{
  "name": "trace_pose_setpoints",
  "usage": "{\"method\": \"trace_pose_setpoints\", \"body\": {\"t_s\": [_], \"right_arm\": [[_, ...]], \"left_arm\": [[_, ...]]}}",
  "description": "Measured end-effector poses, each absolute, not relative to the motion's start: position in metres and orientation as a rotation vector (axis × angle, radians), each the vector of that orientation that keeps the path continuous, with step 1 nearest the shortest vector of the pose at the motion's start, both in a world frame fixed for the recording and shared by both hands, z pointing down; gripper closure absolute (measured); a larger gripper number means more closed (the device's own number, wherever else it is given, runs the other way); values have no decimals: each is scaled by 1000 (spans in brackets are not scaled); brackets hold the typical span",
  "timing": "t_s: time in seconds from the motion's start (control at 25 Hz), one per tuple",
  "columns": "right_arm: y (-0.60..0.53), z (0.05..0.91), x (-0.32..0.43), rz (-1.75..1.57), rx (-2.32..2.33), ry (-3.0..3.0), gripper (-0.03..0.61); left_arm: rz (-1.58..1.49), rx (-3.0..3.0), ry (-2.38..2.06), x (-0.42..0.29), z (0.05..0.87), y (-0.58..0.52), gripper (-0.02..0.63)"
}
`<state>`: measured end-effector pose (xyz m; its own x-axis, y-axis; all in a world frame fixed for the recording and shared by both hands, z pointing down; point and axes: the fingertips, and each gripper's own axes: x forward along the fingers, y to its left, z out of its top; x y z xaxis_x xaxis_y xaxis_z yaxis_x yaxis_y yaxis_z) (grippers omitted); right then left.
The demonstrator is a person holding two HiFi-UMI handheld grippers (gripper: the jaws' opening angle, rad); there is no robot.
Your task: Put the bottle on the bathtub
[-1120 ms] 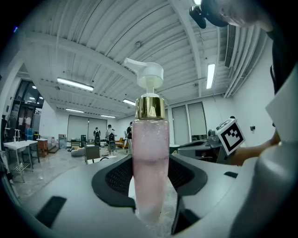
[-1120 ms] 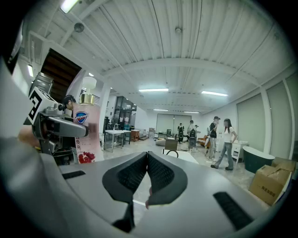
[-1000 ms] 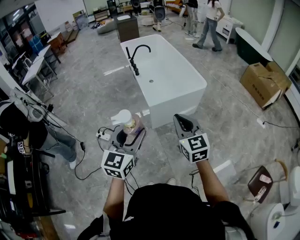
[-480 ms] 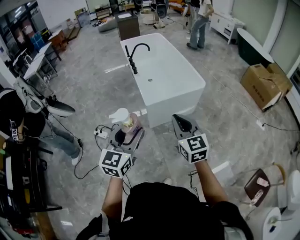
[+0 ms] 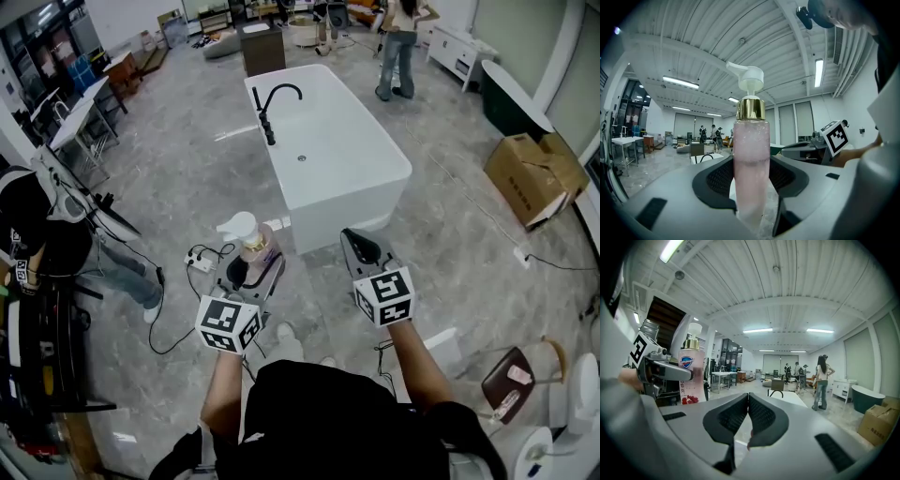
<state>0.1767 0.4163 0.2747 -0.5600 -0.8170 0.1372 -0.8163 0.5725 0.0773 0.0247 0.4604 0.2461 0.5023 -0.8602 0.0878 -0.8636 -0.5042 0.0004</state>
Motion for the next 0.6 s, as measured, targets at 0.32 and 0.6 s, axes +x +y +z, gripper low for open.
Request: {"method": "trace_pose_setpoints", "body": {"t_s": [0.32,0.6], "right_arm": [[401,285,178,33,1373,-2644,555],[364,291,172,40,1341,-2658,555]], "left_arm": [[120,2646,-1534,26,257,441,380],[130,2646,-1553,25,258,407,380]]}}
